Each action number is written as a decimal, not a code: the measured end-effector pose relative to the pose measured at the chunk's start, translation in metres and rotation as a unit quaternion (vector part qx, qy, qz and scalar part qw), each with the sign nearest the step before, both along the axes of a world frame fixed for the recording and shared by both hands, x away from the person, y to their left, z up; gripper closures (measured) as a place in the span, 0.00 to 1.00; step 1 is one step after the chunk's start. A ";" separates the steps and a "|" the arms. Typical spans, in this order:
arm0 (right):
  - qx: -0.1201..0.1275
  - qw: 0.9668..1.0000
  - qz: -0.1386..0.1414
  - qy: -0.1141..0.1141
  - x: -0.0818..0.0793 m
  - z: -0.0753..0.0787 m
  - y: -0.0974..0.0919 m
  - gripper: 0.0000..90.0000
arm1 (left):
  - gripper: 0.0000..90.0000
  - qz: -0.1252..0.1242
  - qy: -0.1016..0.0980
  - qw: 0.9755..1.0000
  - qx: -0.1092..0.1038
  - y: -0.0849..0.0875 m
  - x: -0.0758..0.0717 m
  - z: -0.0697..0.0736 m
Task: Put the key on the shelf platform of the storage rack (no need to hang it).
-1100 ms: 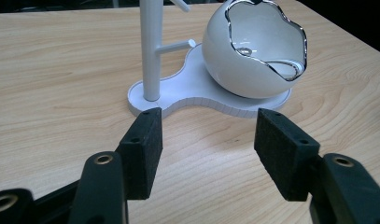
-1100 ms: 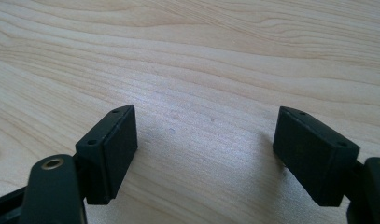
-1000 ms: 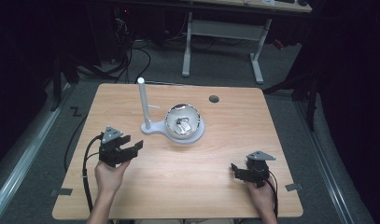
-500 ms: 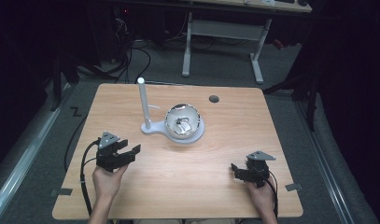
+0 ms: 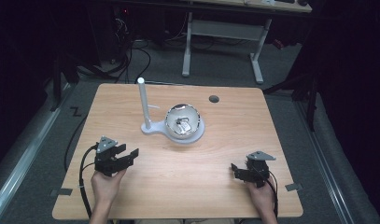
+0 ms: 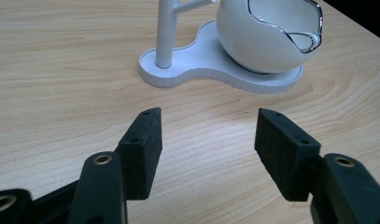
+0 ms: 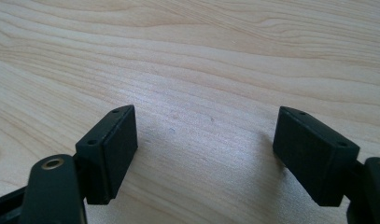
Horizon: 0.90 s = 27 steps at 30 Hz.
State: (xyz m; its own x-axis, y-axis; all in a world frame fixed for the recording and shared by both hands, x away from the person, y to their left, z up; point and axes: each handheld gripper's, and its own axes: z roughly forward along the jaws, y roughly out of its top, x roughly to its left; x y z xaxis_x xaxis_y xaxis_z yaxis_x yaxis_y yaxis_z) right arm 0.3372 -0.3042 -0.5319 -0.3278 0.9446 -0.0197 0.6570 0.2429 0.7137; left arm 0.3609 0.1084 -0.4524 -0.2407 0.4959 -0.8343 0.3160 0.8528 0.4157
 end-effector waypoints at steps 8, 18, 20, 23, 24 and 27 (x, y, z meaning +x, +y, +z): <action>0.000 1.000 0.000 0.000 0.000 0.000 0.000 0.25 | 0.47 -0.001 0.006 1.000 0.004 -0.003 -0.001 -0.007; 0.000 1.000 0.000 0.000 0.000 0.000 0.000 0.25 | 0.46 -0.009 0.018 1.000 0.009 -0.007 -0.003 -0.018; 0.000 1.000 0.000 0.000 0.000 0.000 0.000 0.25 | 0.46 -0.003 0.024 1.000 0.005 -0.008 -0.004 -0.019; 0.000 1.000 0.000 0.000 0.000 0.000 0.000 0.25 | 0.46 -0.002 0.027 1.000 0.005 -0.010 -0.004 -0.023; 0.000 1.000 0.000 0.000 0.000 0.000 0.000 0.25 | 0.46 -0.003 0.030 1.000 0.004 -0.010 -0.004 -0.024; 0.000 1.000 0.000 0.000 0.000 0.000 0.000 0.25 | 0.46 0.005 0.040 0.999 -0.002 -0.013 -0.004 -0.027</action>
